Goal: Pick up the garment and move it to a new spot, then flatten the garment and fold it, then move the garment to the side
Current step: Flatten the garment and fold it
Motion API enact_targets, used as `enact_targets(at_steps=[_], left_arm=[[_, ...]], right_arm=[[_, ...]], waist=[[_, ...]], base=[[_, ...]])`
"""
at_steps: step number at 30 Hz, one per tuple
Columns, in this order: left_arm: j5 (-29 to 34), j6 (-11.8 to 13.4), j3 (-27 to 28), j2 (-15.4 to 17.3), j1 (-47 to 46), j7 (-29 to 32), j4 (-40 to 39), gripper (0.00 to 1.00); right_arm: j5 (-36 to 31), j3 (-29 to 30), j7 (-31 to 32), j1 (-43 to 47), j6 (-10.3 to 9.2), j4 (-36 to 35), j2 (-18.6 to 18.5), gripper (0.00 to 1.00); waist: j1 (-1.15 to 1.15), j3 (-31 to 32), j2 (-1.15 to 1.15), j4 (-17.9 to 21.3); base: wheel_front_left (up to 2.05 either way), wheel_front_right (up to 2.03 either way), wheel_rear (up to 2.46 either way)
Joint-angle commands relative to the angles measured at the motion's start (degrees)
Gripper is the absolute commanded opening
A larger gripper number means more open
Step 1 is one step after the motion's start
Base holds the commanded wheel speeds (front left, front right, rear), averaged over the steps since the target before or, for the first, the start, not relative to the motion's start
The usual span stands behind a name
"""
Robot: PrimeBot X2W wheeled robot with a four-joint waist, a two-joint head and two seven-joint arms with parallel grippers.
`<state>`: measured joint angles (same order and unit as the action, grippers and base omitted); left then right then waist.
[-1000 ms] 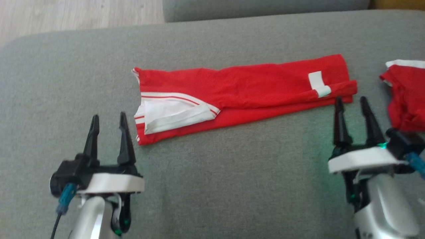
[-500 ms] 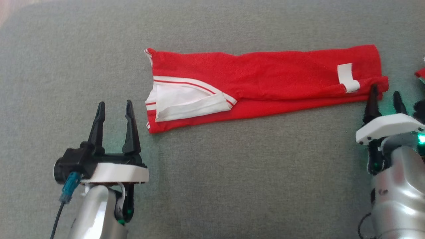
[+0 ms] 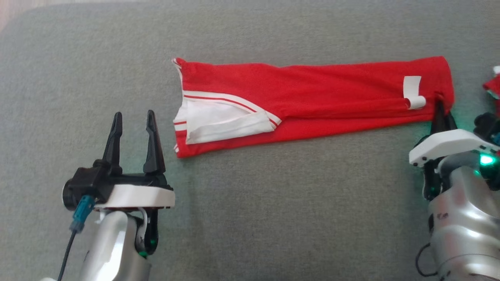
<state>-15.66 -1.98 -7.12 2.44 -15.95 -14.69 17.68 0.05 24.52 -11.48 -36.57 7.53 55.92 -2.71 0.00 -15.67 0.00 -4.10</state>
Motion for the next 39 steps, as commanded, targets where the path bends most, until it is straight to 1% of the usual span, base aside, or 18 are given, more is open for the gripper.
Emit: enact_targets(at_steps=[1,8,12,15,21,26,30,35,39], left_arm=[[-0.14,0.27,2.1,0.44,-0.63,-0.3,-1.62,1.0],[-0.41,0.19,1.4,0.44,0.03,-0.3,-1.7,1.0],[-1.21,0.14,1.13,0.44,0.03,-0.3,-1.75,1.0],[-2.24,0.1,0.63,0.44,0.1,-0.3,-1.59,1.0],[-2.87,0.21,-0.44,0.44,0.55,-0.3,-1.17,1.0],[-2.51,-0.22,-1.42,0.44,0.61,-0.3,-0.56,1.0],[-2.32,-0.2,-1.53,0.44,0.59,-0.3,-0.5,1.0],[-3.01,-0.05,-2.58,0.43,0.57,-0.3,-0.55,1.0],[-3.67,0.28,-3.51,0.43,0.29,-0.3,-0.72,1.0]], right_arm=[[-0.49,-0.15,-1.15,-1.16,-0.04,-2.32,-0.18,0.0],[-2.06,4.05,-1.23,0.66,-0.04,-8.08,-2.49,0.0],[-1.1,3.6,0.18,1.12,-0.04,-11.55,-3.02,0.0],[0.47,1.35,0.65,1.43,-0.04,-14.41,-2.54,0.0],[6.18,-9.18,1.21,2.84,-0.04,-20.0,-0.91,0.0],[11.91,-21.32,2.57,4.03,-0.04,-25.06,-0.26,0.0],[19.27,-31.72,3.61,4.72,-0.04,-28.05,-0.2,0.0],[24.89,-40.84,4.18,4.83,-0.04,-28.14,-0.18,0.0],[26.04,-45.56,3.77,3.85,-0.04,-25.13,-0.18,0.0]], waist=[[0.0,0.88,0.0,1.01],[0.0,3.09,0.0,2.99],[0.0,4.11,0.0,3.41],[0.0,5.08,0.0,3.23],[0.0,7.55,0.0,1.84],[0.0,8.78,0.0,-0.56],[0.0,9.17,0.0,-2.86],[0.0,8.65,0.0,-5.96],[0.0,7.8,0.0,-8.31]], base=[[0.0,0.0,0.0],[0.0,0.0,0.0],[0.0,0.0,0.0],[0.0,0.0,0.0],[0.0,0.0,0.0],[0.0,0.0,0.0],[0.0,0.0,0.0],[0.0,0.0,0.0],[0.0,0.0,0.0]])
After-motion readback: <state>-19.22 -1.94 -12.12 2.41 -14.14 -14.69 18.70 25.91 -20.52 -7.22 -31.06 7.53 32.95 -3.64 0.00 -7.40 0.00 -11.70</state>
